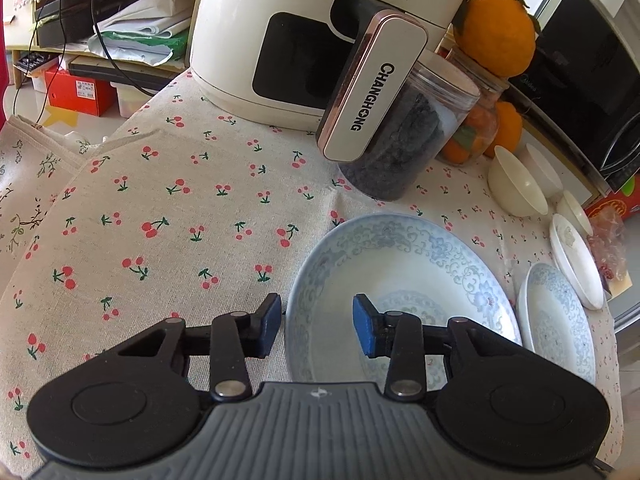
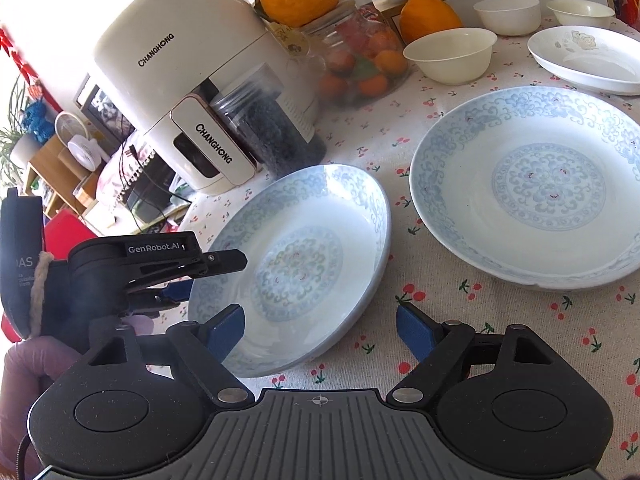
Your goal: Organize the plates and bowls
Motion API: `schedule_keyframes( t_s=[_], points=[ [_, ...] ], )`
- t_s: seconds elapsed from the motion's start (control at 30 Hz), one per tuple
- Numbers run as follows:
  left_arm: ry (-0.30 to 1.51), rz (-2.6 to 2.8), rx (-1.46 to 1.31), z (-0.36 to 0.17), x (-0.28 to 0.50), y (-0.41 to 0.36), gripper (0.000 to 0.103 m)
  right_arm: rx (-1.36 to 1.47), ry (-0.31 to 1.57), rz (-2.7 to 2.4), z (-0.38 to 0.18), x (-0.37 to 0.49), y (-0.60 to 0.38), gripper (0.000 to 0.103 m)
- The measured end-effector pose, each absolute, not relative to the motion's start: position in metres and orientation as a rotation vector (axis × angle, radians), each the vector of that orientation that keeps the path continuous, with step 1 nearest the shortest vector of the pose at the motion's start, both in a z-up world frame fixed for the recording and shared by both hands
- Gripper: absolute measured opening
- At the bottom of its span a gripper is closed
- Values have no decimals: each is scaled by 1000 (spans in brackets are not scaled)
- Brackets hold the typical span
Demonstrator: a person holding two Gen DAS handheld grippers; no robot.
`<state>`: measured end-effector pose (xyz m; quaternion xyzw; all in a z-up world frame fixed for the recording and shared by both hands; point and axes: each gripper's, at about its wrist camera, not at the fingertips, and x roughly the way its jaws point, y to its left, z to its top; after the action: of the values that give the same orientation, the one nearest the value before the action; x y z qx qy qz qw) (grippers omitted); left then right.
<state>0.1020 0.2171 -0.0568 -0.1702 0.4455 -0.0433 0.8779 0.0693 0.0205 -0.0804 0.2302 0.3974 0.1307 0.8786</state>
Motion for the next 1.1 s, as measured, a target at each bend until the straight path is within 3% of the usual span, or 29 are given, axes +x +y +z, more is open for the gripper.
schedule_keyframes(
  t_s=[0.07,0.33,0.57,1.1],
  points=[
    [930,-93,-355,-57,102,218,27,471,827,272,-81,70,22,64],
    [928,-84,-385,-60,101,225,19,401,832,232,-82,72,21,28],
    [907,-113,-419,-58,96,231,12,427,838,232,-78,71,15,25],
    [834,-142,-392,-39,86,226,12,449,821,262,-63,71,6,25]
  ],
)
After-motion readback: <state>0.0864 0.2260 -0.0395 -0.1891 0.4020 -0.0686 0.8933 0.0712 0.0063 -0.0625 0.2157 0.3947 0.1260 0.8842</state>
